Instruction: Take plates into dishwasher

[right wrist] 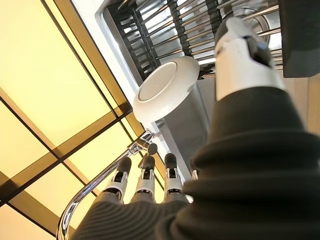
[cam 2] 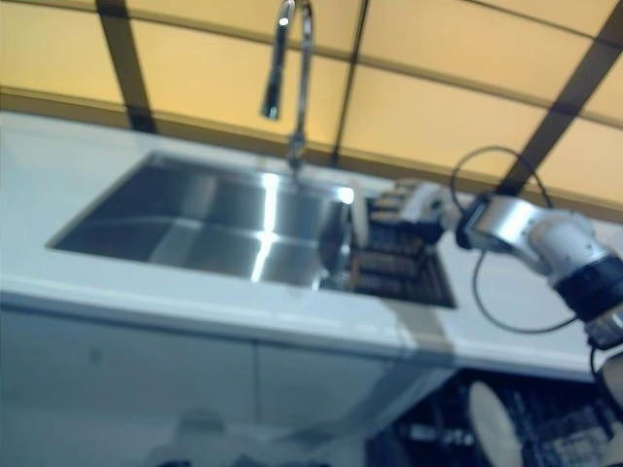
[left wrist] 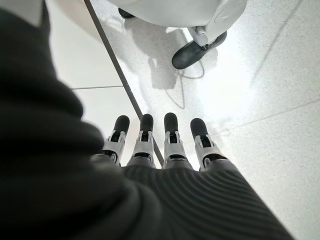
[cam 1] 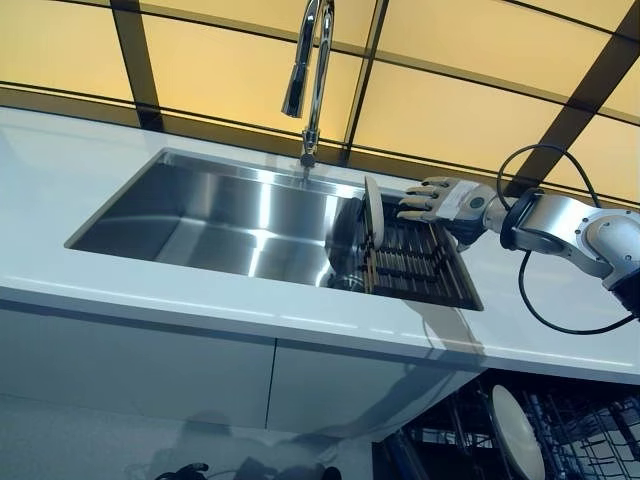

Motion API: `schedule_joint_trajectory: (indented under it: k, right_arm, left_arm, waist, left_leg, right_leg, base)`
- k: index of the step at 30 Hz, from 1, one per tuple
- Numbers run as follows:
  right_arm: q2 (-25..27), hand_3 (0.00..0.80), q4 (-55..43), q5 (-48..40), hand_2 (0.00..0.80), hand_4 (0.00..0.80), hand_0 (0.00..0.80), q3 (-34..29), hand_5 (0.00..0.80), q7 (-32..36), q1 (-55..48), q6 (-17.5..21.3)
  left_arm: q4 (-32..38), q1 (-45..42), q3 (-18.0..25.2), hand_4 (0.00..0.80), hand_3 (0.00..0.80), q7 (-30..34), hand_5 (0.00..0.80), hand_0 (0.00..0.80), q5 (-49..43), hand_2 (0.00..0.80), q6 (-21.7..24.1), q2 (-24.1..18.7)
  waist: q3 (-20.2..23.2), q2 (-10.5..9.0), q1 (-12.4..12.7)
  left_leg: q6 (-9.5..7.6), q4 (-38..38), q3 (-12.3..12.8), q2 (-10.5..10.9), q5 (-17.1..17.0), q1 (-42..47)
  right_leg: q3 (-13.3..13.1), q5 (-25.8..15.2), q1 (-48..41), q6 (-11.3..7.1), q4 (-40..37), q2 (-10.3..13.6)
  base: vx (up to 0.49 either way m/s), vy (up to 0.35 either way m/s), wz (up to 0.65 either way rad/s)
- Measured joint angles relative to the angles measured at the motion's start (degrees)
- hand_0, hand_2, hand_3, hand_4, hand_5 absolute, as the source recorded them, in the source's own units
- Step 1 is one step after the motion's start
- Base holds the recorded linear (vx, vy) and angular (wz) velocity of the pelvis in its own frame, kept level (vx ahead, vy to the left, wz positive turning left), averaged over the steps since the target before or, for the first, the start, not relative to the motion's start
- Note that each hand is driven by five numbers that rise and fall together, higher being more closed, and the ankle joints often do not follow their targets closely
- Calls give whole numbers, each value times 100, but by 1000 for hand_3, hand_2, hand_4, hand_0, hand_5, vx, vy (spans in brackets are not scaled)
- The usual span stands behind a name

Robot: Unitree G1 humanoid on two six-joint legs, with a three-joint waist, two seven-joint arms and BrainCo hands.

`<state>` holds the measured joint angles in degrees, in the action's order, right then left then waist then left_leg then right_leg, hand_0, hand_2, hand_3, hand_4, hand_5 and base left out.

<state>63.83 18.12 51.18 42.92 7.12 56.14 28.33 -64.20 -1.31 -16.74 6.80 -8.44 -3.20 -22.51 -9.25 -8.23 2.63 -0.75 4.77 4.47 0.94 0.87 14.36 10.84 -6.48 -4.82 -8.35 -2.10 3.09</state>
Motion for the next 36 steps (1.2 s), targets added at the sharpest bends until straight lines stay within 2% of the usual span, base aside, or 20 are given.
schedule_joint_trajectory:
  k: [10,26,33,36]
  right_arm:
    - [-4,0,97,48,0,0,0,0,0,-270,0,-101]
    - [-50,0,109,70,0,0,0,90,0,-288,182,-250]
    - [-129,0,324,117,0,0,0,281,0,-508,454,-250]
    - [-130,0,322,118,0,0,0,282,0,-531,454,-250]
  left_arm:
    - [3,10,-1,0,0,6,0,0,-207,0,-4,-14]
    - [3,2,-1,0,0,62,0,0,-209,0,-13,-46]
    - [3,-23,-8,0,0,53,0,0,-204,0,-9,-3]
    - [4,-28,-10,0,0,48,0,0,-203,0,-6,9]
  waist:
    - [63,-48,4]
    - [116,-110,20]
    - [225,-76,46]
    - [242,-27,129]
  left_leg:
    - [0,-8,7,4,0,-1]
    - [2,-13,25,2,-2,5]
    - [-12,-7,55,40,-9,11]
    - [-29,-10,149,53,0,40]
  right_leg:
    - [0,0,1,-1,8,-7]
    - [0,-2,-3,2,2,-15]
    - [-1,-37,9,46,-26,12]
    - [-1,-49,27,52,20,41]
  base:
    - [5,-29,0]
    - [2,-15,0]
    - [-108,123,-2]
    - [-100,147,-15]
